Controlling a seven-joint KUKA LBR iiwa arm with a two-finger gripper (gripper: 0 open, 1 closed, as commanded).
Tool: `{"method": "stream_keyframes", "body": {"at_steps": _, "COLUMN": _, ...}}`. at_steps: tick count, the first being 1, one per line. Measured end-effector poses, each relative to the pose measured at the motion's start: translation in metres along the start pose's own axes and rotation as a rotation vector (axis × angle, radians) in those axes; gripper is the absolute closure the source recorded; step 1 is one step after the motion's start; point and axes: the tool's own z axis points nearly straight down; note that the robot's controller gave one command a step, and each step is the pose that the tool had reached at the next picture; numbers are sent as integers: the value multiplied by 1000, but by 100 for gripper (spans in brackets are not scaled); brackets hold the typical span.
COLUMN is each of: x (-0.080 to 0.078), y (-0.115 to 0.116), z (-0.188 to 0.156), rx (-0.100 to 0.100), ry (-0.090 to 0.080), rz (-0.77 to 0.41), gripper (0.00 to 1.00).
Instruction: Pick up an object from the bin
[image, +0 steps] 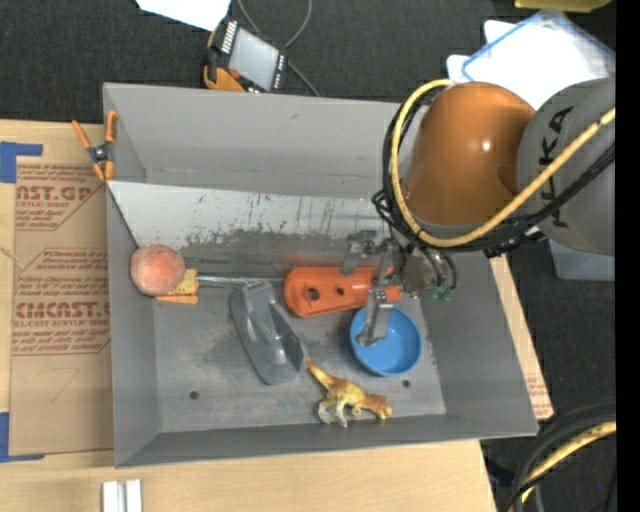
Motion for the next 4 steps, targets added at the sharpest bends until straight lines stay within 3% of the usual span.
{"method": "stream_keyframes", "body": {"at_steps": 1, "x": 0, "y": 0, "z": 0, "rx": 0, "ry": 0, "rz": 0, "gripper": 100}}
{"method": "stream_keyframes", "body": {"at_steps": 2, "x": 0, "y": 0, "z": 0, "rx": 0, "ry": 0, "rz": 0, "gripper": 100}}
{"method": "stream_keyframes", "body": {"at_steps": 3, "x": 1, "y": 18, "z": 47, "rx": 0, "ry": -2, "rz": -107, "gripper": 100}}
{"method": "stream_keyframes", "body": {"at_steps": 4, "x": -9, "y": 19, "z": 61, "rx": 0, "ry": -6, "rz": -135, "gripper": 100}}
